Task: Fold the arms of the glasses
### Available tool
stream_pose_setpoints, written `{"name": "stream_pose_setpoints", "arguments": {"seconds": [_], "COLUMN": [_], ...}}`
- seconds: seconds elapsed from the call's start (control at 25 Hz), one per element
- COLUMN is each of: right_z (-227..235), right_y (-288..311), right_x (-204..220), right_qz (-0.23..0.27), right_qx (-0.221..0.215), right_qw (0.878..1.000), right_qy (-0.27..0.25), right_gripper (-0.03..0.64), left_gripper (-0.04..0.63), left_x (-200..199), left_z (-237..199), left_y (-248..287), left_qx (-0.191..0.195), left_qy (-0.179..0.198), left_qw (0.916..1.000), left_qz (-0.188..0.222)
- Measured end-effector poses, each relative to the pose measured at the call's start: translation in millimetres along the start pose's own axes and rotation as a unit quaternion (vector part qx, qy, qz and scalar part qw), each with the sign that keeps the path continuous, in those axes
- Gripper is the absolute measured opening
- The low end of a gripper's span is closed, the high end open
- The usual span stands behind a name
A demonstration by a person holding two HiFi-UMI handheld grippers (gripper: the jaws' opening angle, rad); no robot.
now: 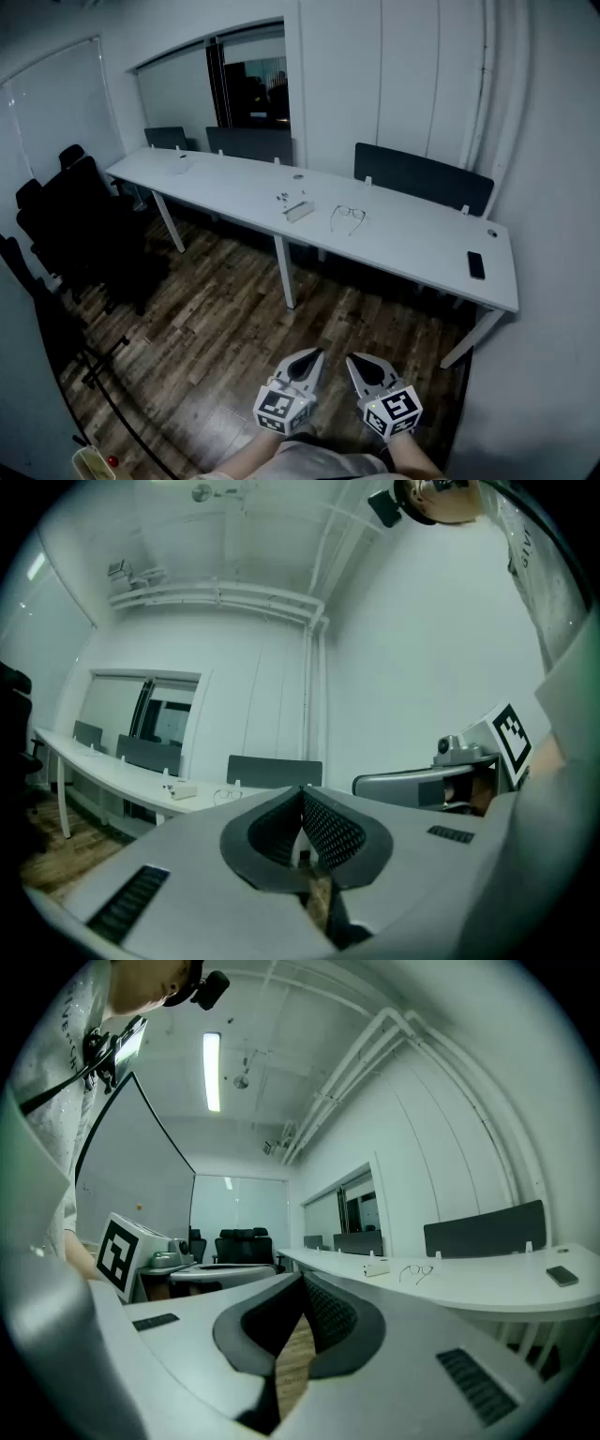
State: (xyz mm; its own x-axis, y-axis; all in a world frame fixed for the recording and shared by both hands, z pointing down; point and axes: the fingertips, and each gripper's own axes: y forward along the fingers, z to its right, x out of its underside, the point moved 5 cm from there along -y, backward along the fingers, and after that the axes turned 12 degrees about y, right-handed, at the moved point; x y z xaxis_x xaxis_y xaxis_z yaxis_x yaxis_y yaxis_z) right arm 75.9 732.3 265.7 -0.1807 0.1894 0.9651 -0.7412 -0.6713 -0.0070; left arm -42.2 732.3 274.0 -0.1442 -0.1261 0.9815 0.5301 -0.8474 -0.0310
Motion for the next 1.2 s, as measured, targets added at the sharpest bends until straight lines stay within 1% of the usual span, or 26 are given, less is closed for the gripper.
{"name": "stream_pose_setpoints", "arguments": {"seconds": [0.12,0.24,0.36,0.68,0.88,0.96,1.2], "right_z": [-13,-22,-23,-12,11,28,86], "right_y": [-19,-29,-33,-44,-26,-10,64], "right_x": [-4,-3,-6,6,13,16,28], "right_qz": [0.003,0.007,0.015,0.008,-0.008,-0.011,-0.028], "right_qx": [0.000,-0.007,-0.007,0.011,0.015,0.017,0.027], "right_qw": [1.000,1.000,1.000,1.000,1.000,1.000,0.999], "right_qy": [-0.006,-0.011,-0.009,0.001,0.009,0.013,0.036], "right_gripper": [0.018,0.018,0.018,0.018,0.018,0.018,0.018], "left_gripper": [0.015,0.015,0.015,0.015,0.015,0.015,0.015], "left_x": [-5,-11,-19,-7,11,24,60], "left_z": [18,32,38,42,23,11,-50], "left_y": [-3,-8,-8,-9,11,27,85], "left_qx": [0.001,0.004,0.006,-0.010,-0.023,-0.027,-0.033], "left_qy": [-0.016,-0.010,0.001,-0.009,-0.035,-0.042,-0.051], "left_qw": [0.9998,0.9999,0.9998,0.9998,0.9991,0.9987,0.9980], "left_qz": [0.007,0.011,0.019,0.012,0.005,0.002,-0.018]}}
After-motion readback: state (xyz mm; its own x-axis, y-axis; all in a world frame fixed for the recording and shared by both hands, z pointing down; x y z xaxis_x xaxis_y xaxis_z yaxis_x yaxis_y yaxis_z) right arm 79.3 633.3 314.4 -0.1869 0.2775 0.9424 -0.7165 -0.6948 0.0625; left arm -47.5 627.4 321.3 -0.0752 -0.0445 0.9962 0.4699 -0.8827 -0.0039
